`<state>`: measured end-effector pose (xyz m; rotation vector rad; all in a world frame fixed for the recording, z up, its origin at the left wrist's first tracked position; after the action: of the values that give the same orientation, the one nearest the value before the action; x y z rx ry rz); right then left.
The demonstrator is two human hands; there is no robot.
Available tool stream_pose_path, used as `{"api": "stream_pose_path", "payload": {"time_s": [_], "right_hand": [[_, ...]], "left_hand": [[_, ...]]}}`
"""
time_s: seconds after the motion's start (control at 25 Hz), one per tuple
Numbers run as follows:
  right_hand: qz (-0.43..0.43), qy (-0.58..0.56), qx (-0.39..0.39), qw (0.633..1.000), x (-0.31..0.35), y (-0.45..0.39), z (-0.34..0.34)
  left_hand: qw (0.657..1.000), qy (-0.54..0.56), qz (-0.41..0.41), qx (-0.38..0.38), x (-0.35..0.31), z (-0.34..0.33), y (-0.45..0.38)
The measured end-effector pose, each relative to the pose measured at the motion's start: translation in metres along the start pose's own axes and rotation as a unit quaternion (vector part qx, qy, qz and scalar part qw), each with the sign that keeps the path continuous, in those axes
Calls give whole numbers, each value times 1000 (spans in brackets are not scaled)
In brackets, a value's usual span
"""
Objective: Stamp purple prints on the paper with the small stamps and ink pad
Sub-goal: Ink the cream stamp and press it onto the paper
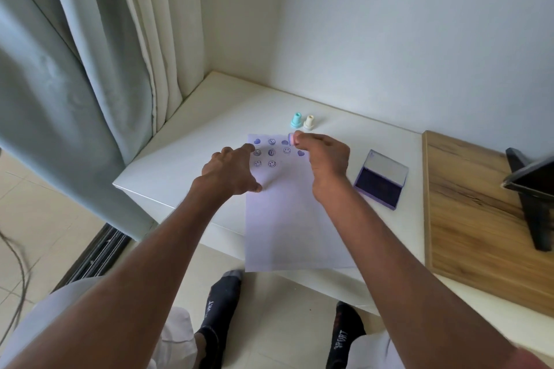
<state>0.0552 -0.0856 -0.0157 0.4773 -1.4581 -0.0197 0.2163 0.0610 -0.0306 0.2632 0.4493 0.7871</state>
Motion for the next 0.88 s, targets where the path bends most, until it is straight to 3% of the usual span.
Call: {"api": "stream_pose_path", "payload": {"time_s": [0.12,0.2,0.28,0.36,0.44,0.56,0.68,0.88], "right_hand": [[-184,-127,80,971,-28,1,-2],[-250,-207,134,936,-36,7,-7],[-277,-260,158,911,-36,10,-4],[-280,-289,160,901,-32,9,4],[-269,-291,148,906,-27,6,15],[-244,-279,125,920,-18,2,28],[-219,-291,116,924,-7,7,44],[-184,-254,94,945,-6,21,73]], "left_hand": [[995,72,-20,-70,-15,23,-2],[973,208,3,-102,-19,38,-2],[908,409,54,-66,-18,35,-3],[819,566,90,-19,-23,28,-1],[750,654,99,5,-30,26,1],[681,725,93,39,-50,18,1],[656,745,87,82,-76,6,3],[654,741,78,132,-99,-25,8]]}}
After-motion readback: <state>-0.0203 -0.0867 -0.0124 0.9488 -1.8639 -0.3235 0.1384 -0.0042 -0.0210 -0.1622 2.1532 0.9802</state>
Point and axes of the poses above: each hand's wrist, its own y-axis away from the middle knuckle, its own z-axis out of the back of the hand, x = y × z, the point moved 10 cm from there along -y, towards the middle knuckle, and after that the axes turned 3 degrees about -y, right-handed, at the moved point
